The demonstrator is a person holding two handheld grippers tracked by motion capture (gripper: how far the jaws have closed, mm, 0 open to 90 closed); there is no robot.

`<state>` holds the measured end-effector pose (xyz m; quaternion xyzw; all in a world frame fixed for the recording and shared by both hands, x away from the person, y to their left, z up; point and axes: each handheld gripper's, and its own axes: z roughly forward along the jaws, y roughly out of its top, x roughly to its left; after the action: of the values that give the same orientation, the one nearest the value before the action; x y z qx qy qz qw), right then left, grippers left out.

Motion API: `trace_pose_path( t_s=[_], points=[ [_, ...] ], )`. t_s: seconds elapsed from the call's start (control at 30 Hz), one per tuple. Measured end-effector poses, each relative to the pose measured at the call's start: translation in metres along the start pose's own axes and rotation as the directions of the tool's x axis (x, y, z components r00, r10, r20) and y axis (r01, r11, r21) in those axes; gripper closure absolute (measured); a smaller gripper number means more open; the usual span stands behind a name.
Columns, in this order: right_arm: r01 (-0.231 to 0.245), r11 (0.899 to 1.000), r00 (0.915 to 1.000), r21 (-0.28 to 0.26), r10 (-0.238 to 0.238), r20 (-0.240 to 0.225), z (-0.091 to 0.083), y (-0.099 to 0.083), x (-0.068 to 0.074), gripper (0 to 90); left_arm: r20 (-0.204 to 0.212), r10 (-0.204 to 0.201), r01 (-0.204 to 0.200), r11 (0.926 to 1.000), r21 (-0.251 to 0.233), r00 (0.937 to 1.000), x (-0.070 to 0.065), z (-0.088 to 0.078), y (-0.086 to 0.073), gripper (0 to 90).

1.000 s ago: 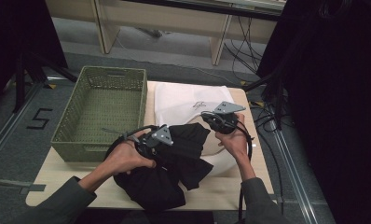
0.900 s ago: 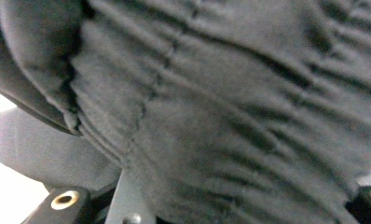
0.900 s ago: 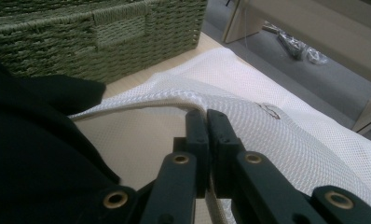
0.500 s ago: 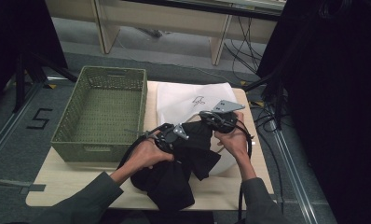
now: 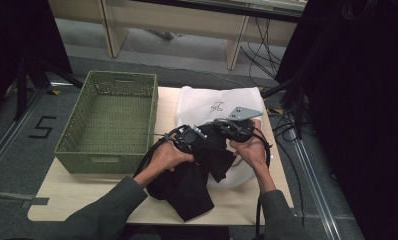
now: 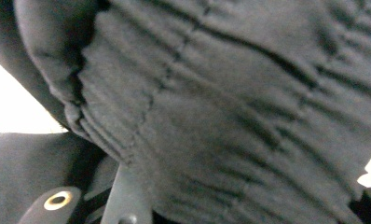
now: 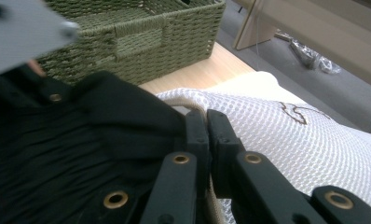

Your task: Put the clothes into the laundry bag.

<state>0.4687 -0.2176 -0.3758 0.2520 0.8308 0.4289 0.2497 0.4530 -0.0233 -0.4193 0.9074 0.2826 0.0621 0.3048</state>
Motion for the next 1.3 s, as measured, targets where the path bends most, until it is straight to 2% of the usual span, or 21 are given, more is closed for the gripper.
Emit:
trace_pose_path(
  t_s=[0.03,0.1,0.13,0.2,0.3,0.33,0.4,0.53,0.57,0.6,0.63,0.67,0.73,0.77,0.8,0.83,0.87,0.97,1.1,1.17,1.3],
  points=[
    [0.0,1.0,1.0,0.0,0.0,0.0,0.0,0.0,0.0,88.9,-0.004,-0.045,0.045,0.999,0.007,0.999,0.001,0.002,0.001,63.7],
    [-0.002,1.0,1.0,0.003,0.002,-0.005,0.0,0.0,0.0,88.9,-0.013,-0.044,0.044,0.999,-0.001,0.9989,0.008,0.006,0.003,62.2],
    [-0.002,1.0,1.0,0.003,0.002,-0.005,0.0,0.0,0.0,88.9,-0.008,-0.064,0.064,0.9979,-0.008,0.9979,0.008,0.007,0.004,62.2],
    [0.001,1.0,1.0,0.007,-0.001,-0.008,0.0,0.0,-0.001,89.0,-0.017,-0.07,0.069,0.9975,-0.015,0.9974,0.009,0.01,0.006,61.1],
    [-0.002,1.0,0.9999,0.016,0.002,-0.013,0.001,-0.001,-0.001,89.0,-0.042,-0.104,0.104,0.9946,0.0,0.9937,0.015,0.023,0.009,60.6],
    [-0.012,1.0,0.9999,0.014,0.012,-0.004,0.002,-0.001,0.001,88.9,-0.046,-0.102,0.102,0.9948,0.003,0.9937,0.016,0.026,0.009,60.5],
    [0.008,1.0,0.9999,0.015,-0.008,-0.011,0.003,-0.001,0.0,88.9,-0.051,-0.082,0.083,0.9963,0.022,0.9953,0.014,0.029,0.01,60.2],
    [0.002,1.0,1.0,0.014,-0.002,-0.003,0.002,-0.003,-0.002,89.0,-0.038,-0.108,0.108,0.9941,-0.011,0.9934,0.013,0.027,0.01,56.3],
    [-0.014,1.0,0.9998,0.022,0.014,-0.012,0.003,-0.004,-0.002,88.9,-0.029,-0.116,0.115,0.993,-0.025,0.9928,0.014,0.026,0.009,54.3],
    [-0.011,1.0,0.9999,0.024,0.011,-0.008,0.003,-0.005,-0.002,88.9,-0.019,-0.109,0.108,0.9939,-0.022,0.9939,0.015,0.024,0.009,52.1],
    [-0.022,0.999,0.9997,0.023,0.022,-0.002,0.003,-0.006,-0.002,89.0,-0.007,-0.117,0.116,0.993,-0.021,0.9932,0.016,0.022,0.009,49.6],
    [-0.01,1.0,0.9999,0.024,0.01,-0.009,0.004,-0.006,-0.003,88.9,0.002,-0.125,0.125,0.9918,-0.023,0.9921,0.015,0.021,0.009,46.8],
    [-0.024,0.999,0.9997,0.029,0.024,-0.007,0.003,-0.007,-0.003,88.9,0.007,-0.148,0.148,0.9873,-0.058,0.989,0.011,0.017,0.008,40.2],
    [-0.025,0.999,0.9997,0.033,0.025,-0.001,0.003,-0.009,-0.005,88.9,0.012,-0.12,0.121,0.9914,-0.05,0.9927,0.011,0.012,0.008,33.7],
    [-0.025,0.999,0.9997,0.033,0.025,-0.001,0.003,-0.009,-0.005,88.9,0.013,-0.141,0.141,0.987,-0.077,0.99,0.009,0.008,0.008,33.7],
    [-0.019,0.999,0.9998,0.033,0.019,0.005,0.004,-0.01,-0.007,88.9,0.027,-0.113,0.114,0.9915,-0.063,0.9933,0.009,-0.005,0.009,28.7],
    [-0.019,0.999,0.9998,0.033,0.019,0.005,0.004,-0.01,-0.007,88.9,0.027,-0.113,0.114,0.9915,-0.063,0.9933,0.009,-0.005,0.009,26.7],
    [-0.019,0.999,0.9998,0.034,0.019,0.004,0.005,-0.01,-0.006,88.9,0.024,-0.088,0.09,0.9922,-0.086,0.9958,0.003,-0.025,0.008,25.2],
    [-0.019,0.999,0.9998,0.039,0.018,0.01,0.004,-0.01,-0.007,88.9,0.006,-0.055,0.056,0.9951,-0.082,0.9985,-0.005,-0.047,-0.001,23.7],
    [-0.022,0.999,0.9997,0.047,0.022,0.005,0.004,-0.011,-0.007,88.9,-0.019,-0.044,0.042,0.9949,-0.091,0.9988,-0.009,-0.053,-0.011,22.8],
    [-0.018,0.999,0.9997,0.043,0.017,0.019,0.003,-0.011,-0.007,88.9,-0.039,-0.011,0.01,0.9997,-0.024,0.9992,-0.019,-0.05,-0.031,18.2]
  ],
)
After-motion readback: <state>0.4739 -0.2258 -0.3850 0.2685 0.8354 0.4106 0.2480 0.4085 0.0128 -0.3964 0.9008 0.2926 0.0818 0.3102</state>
